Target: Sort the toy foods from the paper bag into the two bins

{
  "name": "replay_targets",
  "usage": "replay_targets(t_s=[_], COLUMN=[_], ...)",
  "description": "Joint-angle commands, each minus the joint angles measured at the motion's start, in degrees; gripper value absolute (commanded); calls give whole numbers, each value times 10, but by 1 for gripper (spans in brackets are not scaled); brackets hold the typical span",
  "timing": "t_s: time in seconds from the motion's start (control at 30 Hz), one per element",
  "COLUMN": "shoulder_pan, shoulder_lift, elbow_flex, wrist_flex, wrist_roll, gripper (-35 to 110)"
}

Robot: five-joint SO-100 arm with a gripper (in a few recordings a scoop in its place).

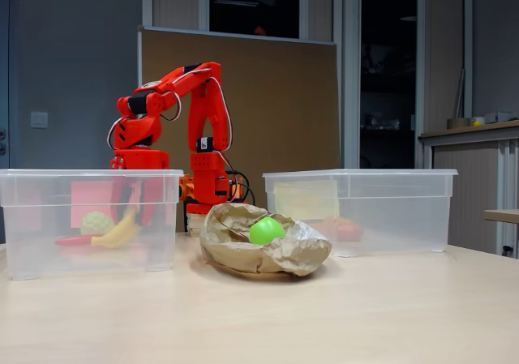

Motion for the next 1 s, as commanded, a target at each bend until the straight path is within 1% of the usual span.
replay_targets(t_s=[0.0, 0.1, 0.23, 0.37, 0.47, 0.57, 0.73, 0.87, 0.97], shoulder_pan=[6, 17, 35, 47, 31, -22, -163, -289, -373], shoulder_lift=[10, 19, 57, 132, 202, 265, 321, 300, 250], elbow_flex=[-25, -48, -82, -102, -110, -110, -109, -120, -113], wrist_flex=[4, 24, 49, 60, 70, 78, 56, 66, 64], wrist_roll=[-11, -18, -53, -100, -121, -132, -163, -171, -148], gripper=[20, 20, 21, 25, 23, 17, 14, 13, 12])
